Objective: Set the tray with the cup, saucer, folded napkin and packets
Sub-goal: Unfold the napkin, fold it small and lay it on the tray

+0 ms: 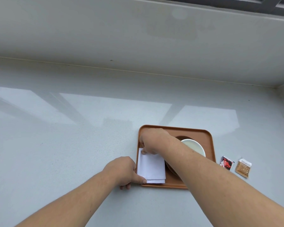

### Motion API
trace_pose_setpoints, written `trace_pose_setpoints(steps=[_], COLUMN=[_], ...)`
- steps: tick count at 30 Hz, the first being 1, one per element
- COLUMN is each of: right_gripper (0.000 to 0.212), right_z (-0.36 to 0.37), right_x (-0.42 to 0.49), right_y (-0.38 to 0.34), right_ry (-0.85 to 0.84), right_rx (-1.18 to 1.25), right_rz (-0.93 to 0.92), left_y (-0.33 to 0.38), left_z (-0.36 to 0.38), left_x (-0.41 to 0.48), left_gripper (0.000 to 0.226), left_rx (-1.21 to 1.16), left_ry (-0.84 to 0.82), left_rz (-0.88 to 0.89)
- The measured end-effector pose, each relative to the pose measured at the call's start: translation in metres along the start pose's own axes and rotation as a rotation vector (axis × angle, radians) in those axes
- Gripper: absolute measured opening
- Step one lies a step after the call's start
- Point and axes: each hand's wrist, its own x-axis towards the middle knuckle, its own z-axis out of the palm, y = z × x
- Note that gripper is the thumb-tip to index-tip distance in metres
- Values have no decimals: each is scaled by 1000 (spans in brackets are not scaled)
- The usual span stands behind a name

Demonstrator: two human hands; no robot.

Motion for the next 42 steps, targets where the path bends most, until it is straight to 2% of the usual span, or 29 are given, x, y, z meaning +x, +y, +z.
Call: trace_pose_setpoints(steps=[6,8,10,13,15,20,26,29,32,35,38,42], right_gripper=[30,24,13,15,19,64,81,81,75,70,68,69], right_z=[1,1,8,45,78,134,158,156,145,128,118,122], right_x=[-2,-11,-26,-62,-88,-116,-118,-117,-108,-86,-61,-52], right_y=[-1,-3,-11,-38,-53,-62,-65,-66,-68,-67,-62,-55], right_ry=[25,148,360,570,622,528,398,393,486,551,516,464], right_rx=[-38,-126,-165,-5,114,132,73,103,242,296,291,271], right_rz=[36,51,35,0,13,180,218,199,187,98,71,61], left_y=[0,-1,-1,-1,-1,-4,-2,-2,-1,-2,-3,-3], left_z=[-1,-2,-3,-3,-2,-2,-5,-6,-6,-4,-3,-2], left_x=[0,1,1,-1,-1,4,4,3,2,2,4,6], left_gripper=[49,48,46,42,40,50,48,48,46,23,8,9], left_rx=[-29,-52,-70,-70,-67,-100,-143,-146,-130,-114,-106,-98], left_ry=[-14,-24,-41,-54,-54,-69,-91,-96,-94,-91,-104,-105], left_rz=[-6,-9,-15,-24,-16,12,13,9,10,9,1,8])
